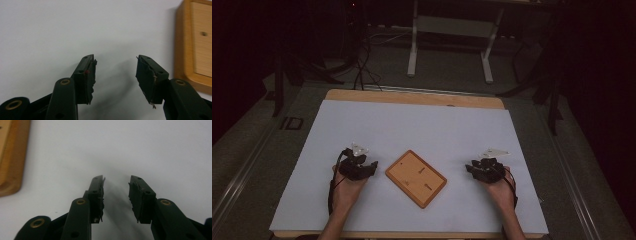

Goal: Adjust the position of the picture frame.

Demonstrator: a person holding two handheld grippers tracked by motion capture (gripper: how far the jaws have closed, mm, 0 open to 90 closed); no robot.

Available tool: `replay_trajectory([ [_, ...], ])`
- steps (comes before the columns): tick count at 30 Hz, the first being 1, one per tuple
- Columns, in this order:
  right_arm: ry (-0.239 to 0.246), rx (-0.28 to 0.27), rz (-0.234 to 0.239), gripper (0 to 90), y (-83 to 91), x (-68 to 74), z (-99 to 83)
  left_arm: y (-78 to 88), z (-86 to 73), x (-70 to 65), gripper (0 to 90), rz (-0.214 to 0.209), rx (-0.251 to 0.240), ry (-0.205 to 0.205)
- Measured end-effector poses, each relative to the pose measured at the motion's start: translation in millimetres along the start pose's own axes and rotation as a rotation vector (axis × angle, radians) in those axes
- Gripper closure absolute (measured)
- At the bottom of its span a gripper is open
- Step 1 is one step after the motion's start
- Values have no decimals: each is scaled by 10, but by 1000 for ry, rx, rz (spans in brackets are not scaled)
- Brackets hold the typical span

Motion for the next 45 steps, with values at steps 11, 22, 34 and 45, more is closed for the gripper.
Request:
replay_trajectory([
  [11,69,-6,6,610,54,149,26,179,-4,-210,490,-151,-35,-108],
  [22,82,-8,29,598,79,229,61,348,38,-571,498,-258,-58,-220],
  [34,111,-4,49,594,61,336,85,393,65,-825,528,-301,-62,-273],
  [45,110,-6,54,582,61,357,92,469,78,-1059,549,-342,-80,-328],
])
Point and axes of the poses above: each handheld gripper's, and its own axes: y roughly backward along the jaws, z roughly out of its top, x roughly to its left, the point moved 10 cm from there along -y, roughly forward along the jaws, and after that the axes turned 12 degrees about x, right-handed, at the moved point
